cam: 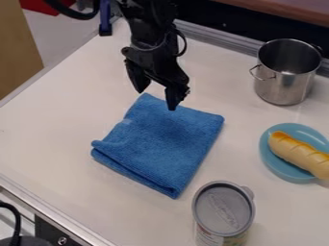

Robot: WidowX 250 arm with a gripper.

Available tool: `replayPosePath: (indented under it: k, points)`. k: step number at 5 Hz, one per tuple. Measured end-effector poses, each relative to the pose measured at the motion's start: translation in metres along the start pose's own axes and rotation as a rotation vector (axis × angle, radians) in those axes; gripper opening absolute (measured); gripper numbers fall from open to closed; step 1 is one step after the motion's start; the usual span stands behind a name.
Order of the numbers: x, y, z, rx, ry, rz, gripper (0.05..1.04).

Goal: Moved the blue cloth to the top right side of the table

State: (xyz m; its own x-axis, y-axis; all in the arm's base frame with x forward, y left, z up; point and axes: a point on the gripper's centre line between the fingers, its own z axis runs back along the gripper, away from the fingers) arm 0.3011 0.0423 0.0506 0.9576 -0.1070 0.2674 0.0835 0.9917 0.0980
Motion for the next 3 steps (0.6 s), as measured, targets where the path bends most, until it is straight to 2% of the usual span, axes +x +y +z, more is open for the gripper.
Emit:
replayPosePath:
  k: [1, 2, 3]
  points:
    - [-0.006, -0.003, -0.007, -0.013, 0.03, 0.008, 1.0]
    - [-0.017, -0.003, -0.017, -0.084, 0.091, 0.079, 1.0]
    - [-0.027, 0.001, -0.023, -0.055, 0.09, 0.079, 0.956]
